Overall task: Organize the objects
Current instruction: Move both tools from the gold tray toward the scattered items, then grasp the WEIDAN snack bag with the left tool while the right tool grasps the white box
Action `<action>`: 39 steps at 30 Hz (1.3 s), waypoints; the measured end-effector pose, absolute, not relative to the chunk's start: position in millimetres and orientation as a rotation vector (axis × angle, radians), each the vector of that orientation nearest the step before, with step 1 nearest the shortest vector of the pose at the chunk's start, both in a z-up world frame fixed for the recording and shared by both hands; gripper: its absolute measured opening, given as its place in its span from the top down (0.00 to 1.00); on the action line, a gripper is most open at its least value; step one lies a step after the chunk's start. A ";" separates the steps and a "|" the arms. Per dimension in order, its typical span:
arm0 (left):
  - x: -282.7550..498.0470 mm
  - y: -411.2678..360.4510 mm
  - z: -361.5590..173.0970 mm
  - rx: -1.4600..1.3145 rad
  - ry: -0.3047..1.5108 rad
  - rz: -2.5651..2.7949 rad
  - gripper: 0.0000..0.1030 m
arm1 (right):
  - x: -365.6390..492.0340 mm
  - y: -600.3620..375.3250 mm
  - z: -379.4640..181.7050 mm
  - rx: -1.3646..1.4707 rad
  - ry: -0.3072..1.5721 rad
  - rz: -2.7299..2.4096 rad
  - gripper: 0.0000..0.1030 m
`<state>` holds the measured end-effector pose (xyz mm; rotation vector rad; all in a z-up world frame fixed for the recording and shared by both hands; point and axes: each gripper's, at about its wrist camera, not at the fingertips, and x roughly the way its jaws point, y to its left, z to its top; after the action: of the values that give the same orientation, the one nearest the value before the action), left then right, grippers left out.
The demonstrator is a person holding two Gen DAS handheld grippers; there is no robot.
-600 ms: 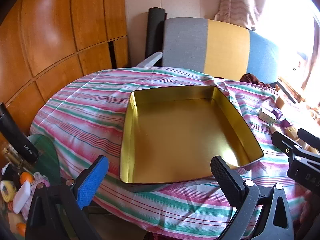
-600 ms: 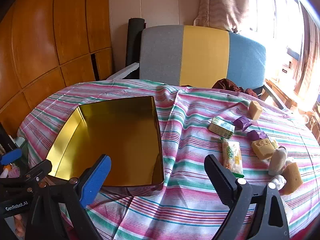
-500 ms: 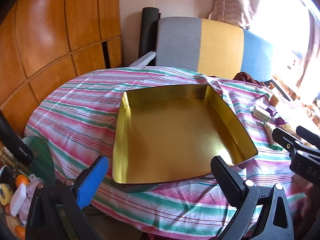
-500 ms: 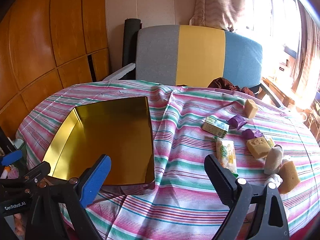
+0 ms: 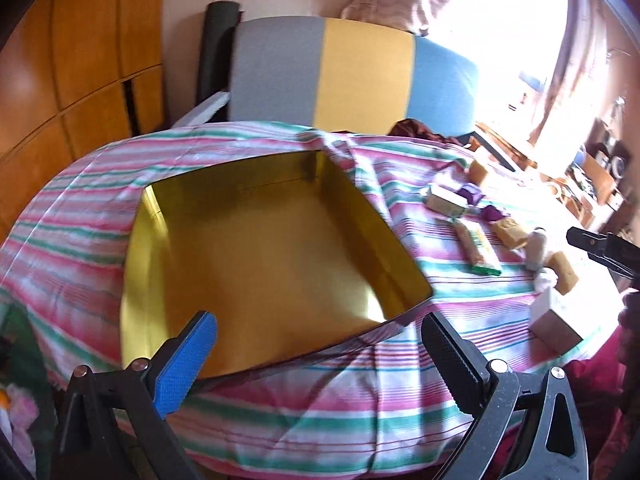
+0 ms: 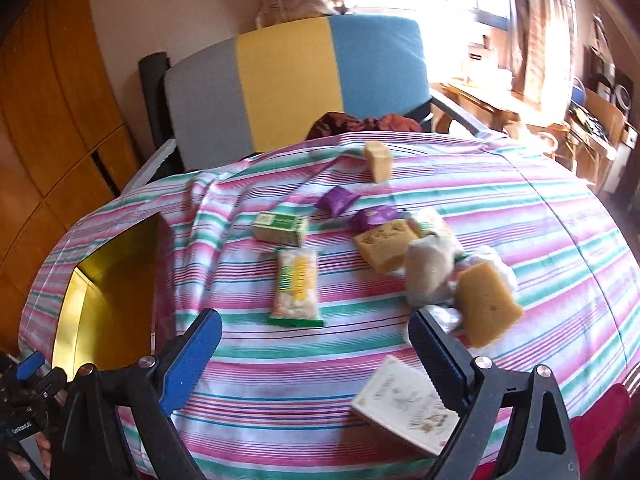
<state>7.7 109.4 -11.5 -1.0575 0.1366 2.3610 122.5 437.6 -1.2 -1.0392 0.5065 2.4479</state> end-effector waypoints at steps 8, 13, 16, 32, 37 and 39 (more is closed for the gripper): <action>9.3 197.2 3.3 -1.006 0.211 2.174 0.00 | 159.3 508.2 -20.3 -0.921 0.751 2.341 0.07; 8.0 265.4 -10.3 -1.011 0.329 2.088 0.00 | 178.6 535.8 -37.4 -0.824 1.084 2.351 0.07; -2.7 306.7 -29.3 -1.060 0.377 2.055 0.02 | 193.2 545.0 -39.6 -0.710 1.190 2.342 0.07; -42.8 416.7 -94.1 -1.227 0.503 2.012 0.19 | 189.7 549.0 -43.9 -0.715 1.264 2.382 0.07; -40.3 414.4 -102.8 -1.177 0.542 2.013 0.56 | 188.0 550.1 -46.2 -0.736 1.265 2.363 0.07; -38.7 405.4 -102.5 -1.161 0.532 2.014 0.56 | 184.4 550.3 -48.0 -0.766 1.261 2.357 0.06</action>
<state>-38.7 405.4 -102.5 -1.1612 0.5325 2.0138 184.4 550.3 -48.0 -0.7662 1.2607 2.3568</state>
